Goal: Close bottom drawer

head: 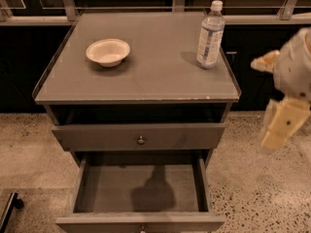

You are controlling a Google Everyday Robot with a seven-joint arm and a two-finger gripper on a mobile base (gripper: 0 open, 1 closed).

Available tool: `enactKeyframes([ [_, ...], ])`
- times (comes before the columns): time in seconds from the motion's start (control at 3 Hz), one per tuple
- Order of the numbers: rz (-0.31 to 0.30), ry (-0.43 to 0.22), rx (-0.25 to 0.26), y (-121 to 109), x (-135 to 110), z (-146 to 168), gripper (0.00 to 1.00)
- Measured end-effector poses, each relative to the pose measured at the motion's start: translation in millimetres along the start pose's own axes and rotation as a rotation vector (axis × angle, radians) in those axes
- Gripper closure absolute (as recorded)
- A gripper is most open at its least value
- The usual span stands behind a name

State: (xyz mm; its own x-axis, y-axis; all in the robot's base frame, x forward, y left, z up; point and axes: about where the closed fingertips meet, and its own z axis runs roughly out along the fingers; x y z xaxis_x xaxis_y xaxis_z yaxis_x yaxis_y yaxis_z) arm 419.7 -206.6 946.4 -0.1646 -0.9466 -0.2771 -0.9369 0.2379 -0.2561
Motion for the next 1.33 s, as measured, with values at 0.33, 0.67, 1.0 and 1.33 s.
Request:
enactKeyframes([
  [0.33, 0.001, -0.161, -0.061, 41, 14, 66, 0.00],
  [0.67, 0.119, -0.353, -0.146, 90, 27, 156, 0.00],
  [1.0, 0.267, -0.450, -0.244, 147, 44, 255, 0.00],
  [1.33, 0.389, -0.475, -0.293, 186, 57, 337, 0.00],
])
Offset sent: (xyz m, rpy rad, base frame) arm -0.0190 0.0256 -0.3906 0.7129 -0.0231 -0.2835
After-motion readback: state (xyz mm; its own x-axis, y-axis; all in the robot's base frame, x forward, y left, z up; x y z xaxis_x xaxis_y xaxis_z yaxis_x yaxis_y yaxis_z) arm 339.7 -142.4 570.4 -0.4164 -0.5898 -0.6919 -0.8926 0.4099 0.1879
